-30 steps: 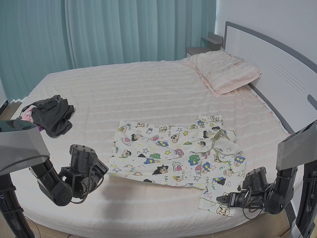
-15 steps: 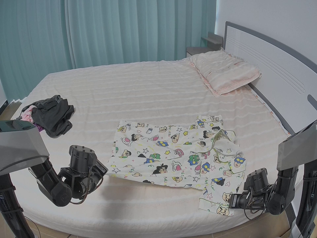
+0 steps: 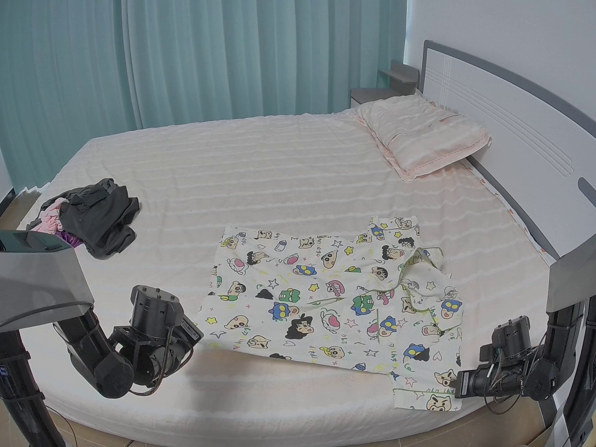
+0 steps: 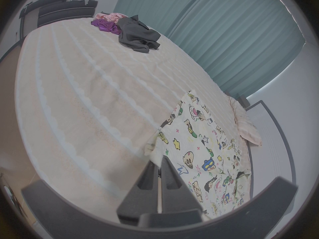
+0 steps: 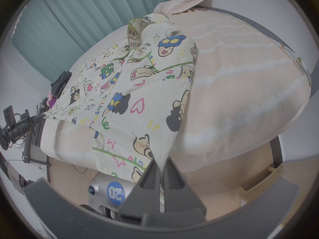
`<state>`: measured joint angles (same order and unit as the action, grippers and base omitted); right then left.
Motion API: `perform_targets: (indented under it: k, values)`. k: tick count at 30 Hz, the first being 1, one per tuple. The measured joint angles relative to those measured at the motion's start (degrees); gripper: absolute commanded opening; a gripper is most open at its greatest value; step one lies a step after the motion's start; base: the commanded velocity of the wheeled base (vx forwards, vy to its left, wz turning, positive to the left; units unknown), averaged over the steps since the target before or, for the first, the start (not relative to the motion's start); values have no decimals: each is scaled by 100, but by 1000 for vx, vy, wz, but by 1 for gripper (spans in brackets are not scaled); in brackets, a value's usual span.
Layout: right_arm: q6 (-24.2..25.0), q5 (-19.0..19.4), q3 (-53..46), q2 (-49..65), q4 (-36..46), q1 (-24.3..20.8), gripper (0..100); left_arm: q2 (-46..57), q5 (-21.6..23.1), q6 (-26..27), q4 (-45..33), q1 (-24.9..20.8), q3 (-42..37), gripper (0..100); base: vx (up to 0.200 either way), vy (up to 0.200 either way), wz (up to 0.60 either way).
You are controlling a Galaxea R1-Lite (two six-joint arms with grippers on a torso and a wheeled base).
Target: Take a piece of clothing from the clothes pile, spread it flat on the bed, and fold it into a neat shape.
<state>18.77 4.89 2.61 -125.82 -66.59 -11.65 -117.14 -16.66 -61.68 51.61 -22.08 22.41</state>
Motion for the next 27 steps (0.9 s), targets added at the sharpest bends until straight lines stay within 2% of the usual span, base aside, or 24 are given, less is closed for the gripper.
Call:
perform_targets:
  k: [13, 27]
  values:
    - [-679, 26, -157, 55, 123, 505, 0, -45, 44, 308, 41, -162, -596, 0, 0, 0, 0]
    - [-1161, 11, -160, 57, 678, 789, 0, -623, 46, 339, 61, -805, -1070, 0, 0, 0, 0]
